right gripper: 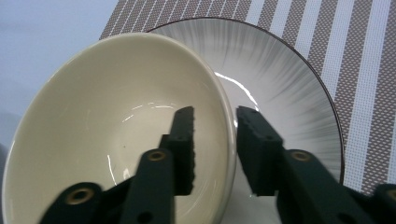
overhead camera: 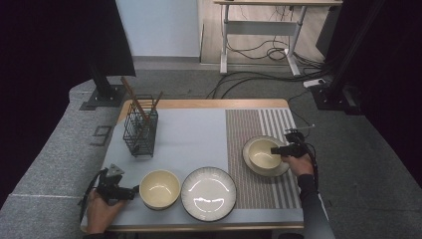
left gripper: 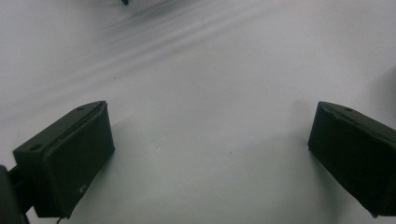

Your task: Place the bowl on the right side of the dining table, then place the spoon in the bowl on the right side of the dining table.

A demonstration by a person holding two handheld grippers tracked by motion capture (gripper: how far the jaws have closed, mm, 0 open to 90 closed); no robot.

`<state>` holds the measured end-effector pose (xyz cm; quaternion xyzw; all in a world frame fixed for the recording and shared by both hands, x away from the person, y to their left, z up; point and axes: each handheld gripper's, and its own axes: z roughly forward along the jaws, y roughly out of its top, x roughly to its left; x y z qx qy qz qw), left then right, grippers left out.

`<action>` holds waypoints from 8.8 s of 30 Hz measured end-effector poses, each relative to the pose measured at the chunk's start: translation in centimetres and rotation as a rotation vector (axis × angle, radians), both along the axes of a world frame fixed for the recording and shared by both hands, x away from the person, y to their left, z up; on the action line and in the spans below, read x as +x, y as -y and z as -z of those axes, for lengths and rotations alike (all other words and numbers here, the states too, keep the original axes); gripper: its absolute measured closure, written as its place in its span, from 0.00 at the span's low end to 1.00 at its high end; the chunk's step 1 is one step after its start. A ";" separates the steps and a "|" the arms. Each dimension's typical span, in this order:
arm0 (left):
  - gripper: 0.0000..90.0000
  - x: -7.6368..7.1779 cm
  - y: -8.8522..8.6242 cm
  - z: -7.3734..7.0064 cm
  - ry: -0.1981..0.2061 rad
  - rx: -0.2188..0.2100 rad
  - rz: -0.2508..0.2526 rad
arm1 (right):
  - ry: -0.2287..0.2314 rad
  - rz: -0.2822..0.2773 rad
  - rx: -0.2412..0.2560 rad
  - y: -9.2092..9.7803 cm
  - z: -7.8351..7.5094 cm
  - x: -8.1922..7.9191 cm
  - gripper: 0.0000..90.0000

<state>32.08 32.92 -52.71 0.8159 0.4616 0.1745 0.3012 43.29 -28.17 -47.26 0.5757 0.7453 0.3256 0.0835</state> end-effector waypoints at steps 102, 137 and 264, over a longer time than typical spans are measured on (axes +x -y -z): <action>0.00 0.0 0.0 0.0 0.002 0.001 0.000 | 0.241 -0.029 -0.186 -1.1 6.4 -12.3 0.00; 0.00 0.0 0.0 0.0 0.000 0.000 -0.001 | 0.225 -0.031 -0.186 -1.1 6.2 -12.1 0.00; 0.00 0.0 0.0 0.0 -0.002 -0.001 0.000 | 0.296 -0.690 -0.065 -30.6 -9.0 0.8 0.00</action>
